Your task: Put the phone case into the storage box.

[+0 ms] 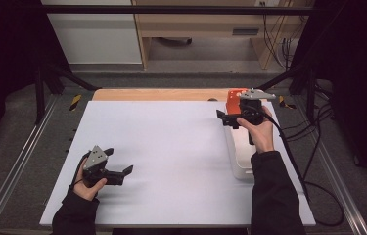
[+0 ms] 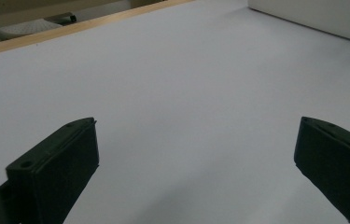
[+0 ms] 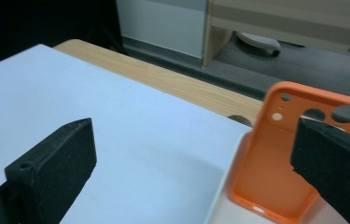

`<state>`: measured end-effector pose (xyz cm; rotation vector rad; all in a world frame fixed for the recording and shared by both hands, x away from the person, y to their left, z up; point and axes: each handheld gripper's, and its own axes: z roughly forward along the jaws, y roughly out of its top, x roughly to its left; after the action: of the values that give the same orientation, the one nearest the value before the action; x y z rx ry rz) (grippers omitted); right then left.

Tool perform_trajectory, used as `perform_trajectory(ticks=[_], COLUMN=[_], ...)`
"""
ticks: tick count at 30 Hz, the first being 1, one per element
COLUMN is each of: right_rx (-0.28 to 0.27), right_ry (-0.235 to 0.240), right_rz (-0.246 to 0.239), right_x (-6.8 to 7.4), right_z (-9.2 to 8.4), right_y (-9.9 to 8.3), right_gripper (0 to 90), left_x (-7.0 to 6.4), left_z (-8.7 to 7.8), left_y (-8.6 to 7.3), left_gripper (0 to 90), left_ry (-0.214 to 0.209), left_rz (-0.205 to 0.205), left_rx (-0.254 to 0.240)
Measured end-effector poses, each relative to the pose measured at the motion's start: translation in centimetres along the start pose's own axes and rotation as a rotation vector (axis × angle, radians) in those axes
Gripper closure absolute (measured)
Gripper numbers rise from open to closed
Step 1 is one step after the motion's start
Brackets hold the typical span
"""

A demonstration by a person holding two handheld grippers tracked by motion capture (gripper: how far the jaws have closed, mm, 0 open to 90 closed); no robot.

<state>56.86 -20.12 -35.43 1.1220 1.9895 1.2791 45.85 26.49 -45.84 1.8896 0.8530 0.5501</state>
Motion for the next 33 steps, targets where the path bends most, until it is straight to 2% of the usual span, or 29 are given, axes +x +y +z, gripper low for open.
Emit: perform_trajectory(ticks=[2, 5, 9, 14, 18, 22, 26, 33], right_rx=[-0.026, -0.032, -0.058, -0.098, -0.106, -0.084, -0.087, -0.065], right_ry=[0.017, 0.052, 0.085, 0.139, 0.166, 0.189, 0.219, 0.224], right_rz=[-0.014, -0.046, -0.065, -0.080, -0.088, -0.093, -0.099, -0.107], right_x=[0.6, 1.4, 2.2, 2.7, 2.8, 2.8, 2.7, 2.3], right_z=[-0.7, -1.6, -2.9, -5.2, -6.4, -7.2, -7.7, -8.5], right_y=[-0.1, -0.4, -1.0, -2.2, -3.4, -4.8, -6.5, -8.9], right_gripper=[0.8, 0.7, 0.6, 0.5, 0.5, 0.5, 0.5, 0.4], left_x=[0.0, -0.1, -0.1, -0.1, -0.2, -0.2, -0.3, -0.4], left_z=[0.0, 0.0, 0.0, -0.1, -0.1, -0.1, -0.2, -0.3], left_y=[0.0, 0.0, 0.1, 0.1, 0.1, 0.1, 0.2, 0.4], left_gripper=[0.0, 0.0, 0.0, 0.0, 0.0, 0.0, 0.0, 0.0], left_ry=[0.001, -0.001, -0.001, -0.005, -0.009, -0.015, -0.018, -0.031], left_rz=[0.000, 0.004, 0.001, 0.002, 0.006, 0.009, 0.008, -0.001], left_rx=[0.002, 0.001, -0.004, -0.005, -0.006, -0.005, -0.014, -0.030])
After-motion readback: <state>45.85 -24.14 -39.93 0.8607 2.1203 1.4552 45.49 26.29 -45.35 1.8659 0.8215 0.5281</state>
